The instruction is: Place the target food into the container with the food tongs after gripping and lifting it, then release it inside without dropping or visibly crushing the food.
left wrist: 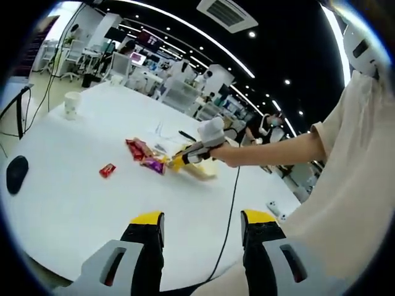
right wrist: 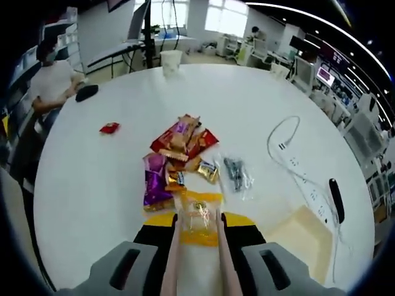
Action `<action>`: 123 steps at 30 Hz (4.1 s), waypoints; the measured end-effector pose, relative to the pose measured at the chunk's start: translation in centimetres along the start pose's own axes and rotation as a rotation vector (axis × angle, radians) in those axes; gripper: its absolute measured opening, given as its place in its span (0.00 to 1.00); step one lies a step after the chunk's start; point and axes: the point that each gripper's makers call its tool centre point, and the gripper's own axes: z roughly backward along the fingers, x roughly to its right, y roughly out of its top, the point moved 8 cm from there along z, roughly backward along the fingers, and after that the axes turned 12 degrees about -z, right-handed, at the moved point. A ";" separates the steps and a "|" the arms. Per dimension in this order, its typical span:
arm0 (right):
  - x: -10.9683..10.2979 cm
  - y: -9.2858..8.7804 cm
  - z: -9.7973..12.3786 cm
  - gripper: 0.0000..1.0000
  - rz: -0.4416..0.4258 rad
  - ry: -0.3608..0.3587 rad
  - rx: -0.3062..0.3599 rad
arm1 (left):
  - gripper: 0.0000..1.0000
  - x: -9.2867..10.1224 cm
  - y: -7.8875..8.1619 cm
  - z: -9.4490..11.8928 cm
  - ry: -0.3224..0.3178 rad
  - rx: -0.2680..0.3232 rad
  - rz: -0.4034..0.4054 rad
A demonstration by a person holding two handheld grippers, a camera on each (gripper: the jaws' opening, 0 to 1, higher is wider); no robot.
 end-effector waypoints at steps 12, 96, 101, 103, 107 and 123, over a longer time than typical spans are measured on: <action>1.3 -0.1 -0.9 0.27 -0.116 0.014 0.014 | 0.49 -0.2 0.1 -0.2 -0.006 -0.002 0.001; 1.1 -0.4 0.9 0.25 -0.181 0.000 0.084 | 0.53 -1.0 0.4 -0.2 0.112 -0.034 -0.041; 0.1 0.0 2.4 0.25 -0.181 -0.002 0.120 | 0.53 -0.8 1.1 -0.5 0.095 -0.035 -0.059; -0.3 0.1 3.2 0.25 -0.187 0.003 0.139 | 0.53 -0.7 1.3 -0.5 0.087 -0.037 -0.068; -0.7 0.3 4.2 0.25 -0.189 0.006 0.163 | 0.53 -0.6 1.5 -0.4 0.083 -0.039 -0.077; -1.8 1.2 7.5 0.24 -0.164 0.026 0.250 | 0.53 0.5 1.7 -0.7 0.057 -0.014 -0.086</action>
